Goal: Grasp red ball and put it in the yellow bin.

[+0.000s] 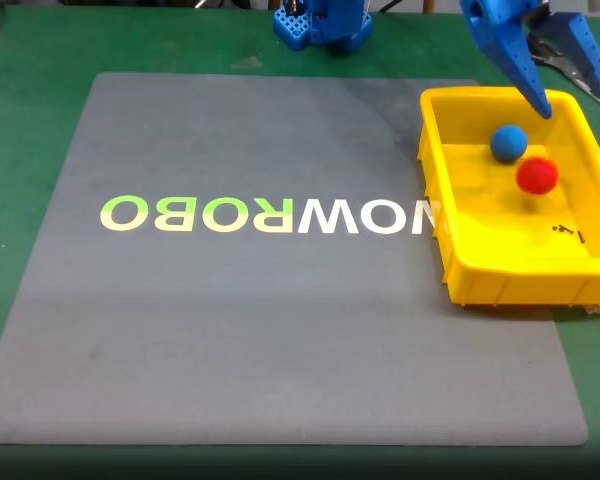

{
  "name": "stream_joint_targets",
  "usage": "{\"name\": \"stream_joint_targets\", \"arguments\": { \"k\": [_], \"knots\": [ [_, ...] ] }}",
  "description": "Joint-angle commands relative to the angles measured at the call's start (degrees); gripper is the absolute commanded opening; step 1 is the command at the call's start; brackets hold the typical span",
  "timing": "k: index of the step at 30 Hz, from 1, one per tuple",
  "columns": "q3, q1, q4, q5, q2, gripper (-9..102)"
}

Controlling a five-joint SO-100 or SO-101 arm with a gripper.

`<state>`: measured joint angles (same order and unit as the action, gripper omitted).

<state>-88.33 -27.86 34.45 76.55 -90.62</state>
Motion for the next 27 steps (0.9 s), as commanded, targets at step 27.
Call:
{"name": "stream_joint_targets", "arguments": {
  "k": [27],
  "knots": [
    [-23.2,11.2,15.8,8.5,-50.7,28]
  ]
}}
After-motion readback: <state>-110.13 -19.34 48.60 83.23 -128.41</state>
